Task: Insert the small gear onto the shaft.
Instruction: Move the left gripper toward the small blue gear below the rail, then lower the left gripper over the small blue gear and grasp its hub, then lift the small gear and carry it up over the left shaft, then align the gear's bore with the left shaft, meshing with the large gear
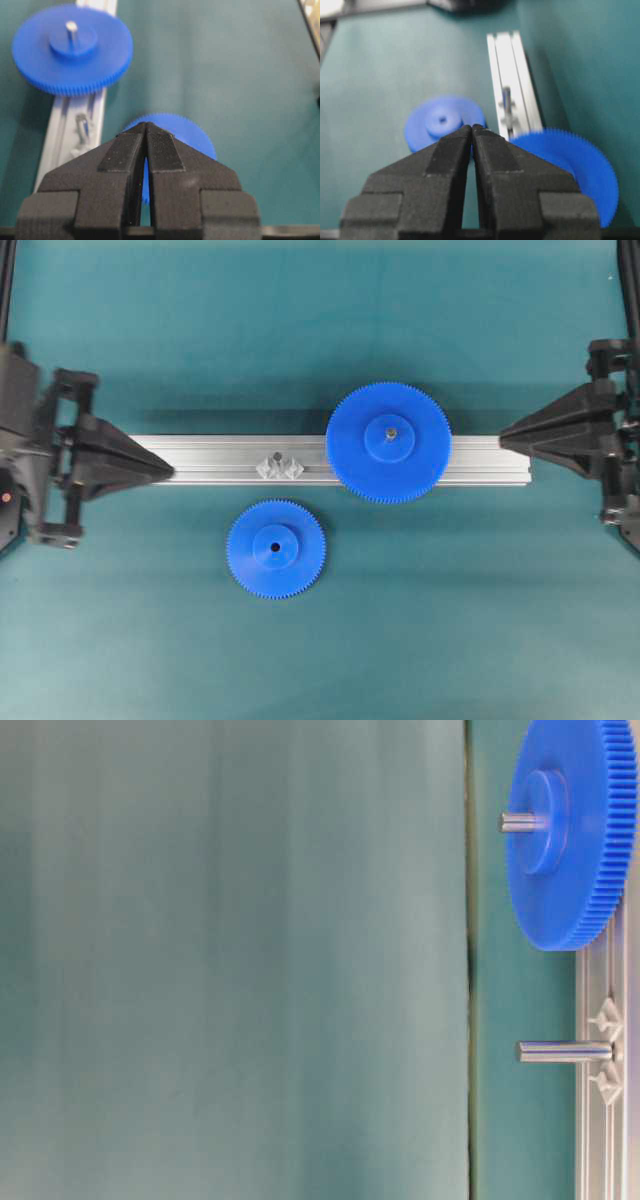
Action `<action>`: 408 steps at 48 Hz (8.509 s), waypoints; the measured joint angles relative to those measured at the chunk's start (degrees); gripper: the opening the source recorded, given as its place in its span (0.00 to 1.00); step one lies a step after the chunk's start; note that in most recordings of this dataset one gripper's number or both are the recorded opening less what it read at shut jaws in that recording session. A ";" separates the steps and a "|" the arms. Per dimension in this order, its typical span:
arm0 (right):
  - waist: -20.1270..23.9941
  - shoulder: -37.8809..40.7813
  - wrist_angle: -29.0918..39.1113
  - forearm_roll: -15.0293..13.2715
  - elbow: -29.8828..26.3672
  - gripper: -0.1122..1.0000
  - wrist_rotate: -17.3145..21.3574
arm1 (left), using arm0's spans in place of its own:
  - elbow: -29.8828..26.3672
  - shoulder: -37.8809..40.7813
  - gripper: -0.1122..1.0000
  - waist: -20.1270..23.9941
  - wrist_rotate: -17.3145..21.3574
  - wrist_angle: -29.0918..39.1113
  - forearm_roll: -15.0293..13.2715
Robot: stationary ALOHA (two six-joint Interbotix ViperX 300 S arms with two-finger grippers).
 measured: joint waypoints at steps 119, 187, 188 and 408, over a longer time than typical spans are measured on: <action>-6.86 12.22 6.42 -0.79 0.00 0.24 0.26 | -30.85 47.64 0.92 -4.13 3.34 28.74 0.18; -6.94 6.50 6.50 -0.09 3.52 0.24 1.93 | -33.05 50.80 0.92 -5.27 -0.35 27.86 0.18; -6.94 6.50 6.59 -0.18 3.60 0.24 1.93 | -33.13 50.80 0.92 -5.19 -0.53 27.86 0.18; -7.65 -1.58 6.06 -0.26 7.21 0.24 4.39 | -33.13 40.25 0.75 8.96 8.88 40.87 0.35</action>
